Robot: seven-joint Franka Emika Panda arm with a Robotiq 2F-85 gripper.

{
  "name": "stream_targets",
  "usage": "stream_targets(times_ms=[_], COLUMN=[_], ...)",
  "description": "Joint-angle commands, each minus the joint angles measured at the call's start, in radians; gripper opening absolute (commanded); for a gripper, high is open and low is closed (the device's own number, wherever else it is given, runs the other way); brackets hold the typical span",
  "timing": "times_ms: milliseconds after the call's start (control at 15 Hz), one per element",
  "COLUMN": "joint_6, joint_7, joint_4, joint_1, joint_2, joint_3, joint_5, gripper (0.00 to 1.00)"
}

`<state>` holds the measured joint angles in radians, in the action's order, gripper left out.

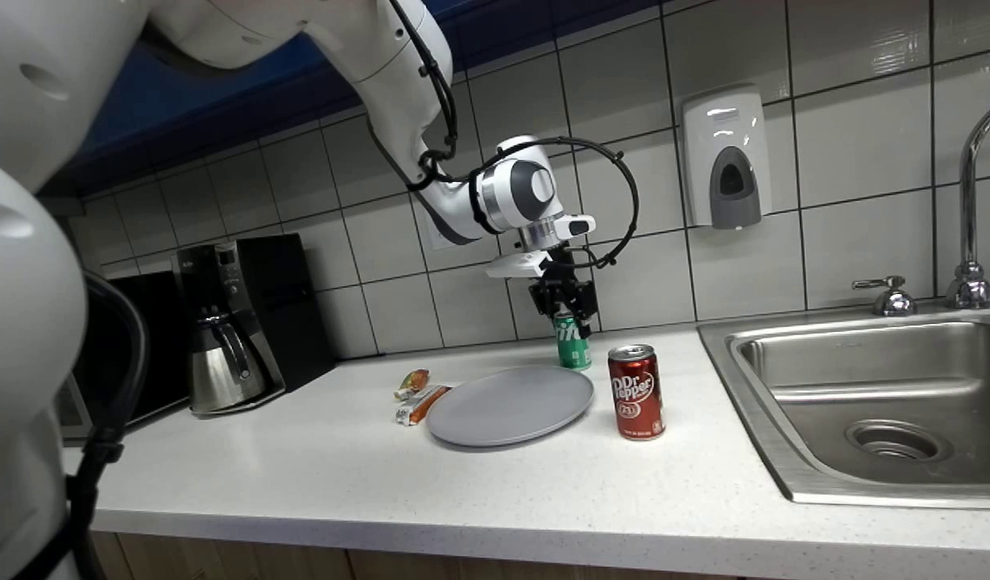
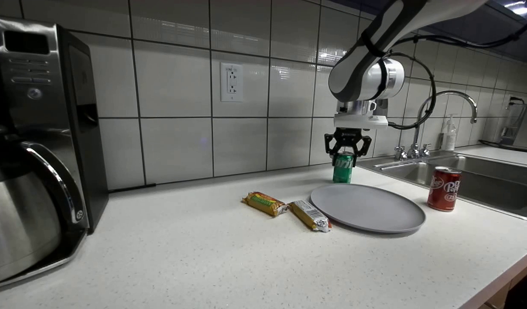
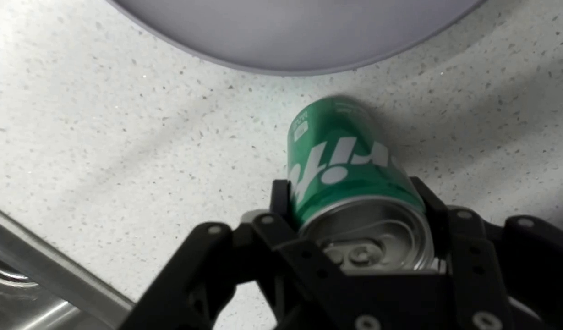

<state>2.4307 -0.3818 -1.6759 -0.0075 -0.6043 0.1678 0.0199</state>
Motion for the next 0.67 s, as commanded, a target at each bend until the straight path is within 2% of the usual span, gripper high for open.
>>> stream_targets(times_ms=[0,600], joint_6=[0.020,0.045], joint_7=[0.015,-0.007], joint_4=[-0.030,-0.110], joint_1=[-0.002,0.040], joint_2=[0.042,0.115], joint_3=[-0.010,-0.008], joint_5=[0.000,-0.012], gripper=[0.38,0.38])
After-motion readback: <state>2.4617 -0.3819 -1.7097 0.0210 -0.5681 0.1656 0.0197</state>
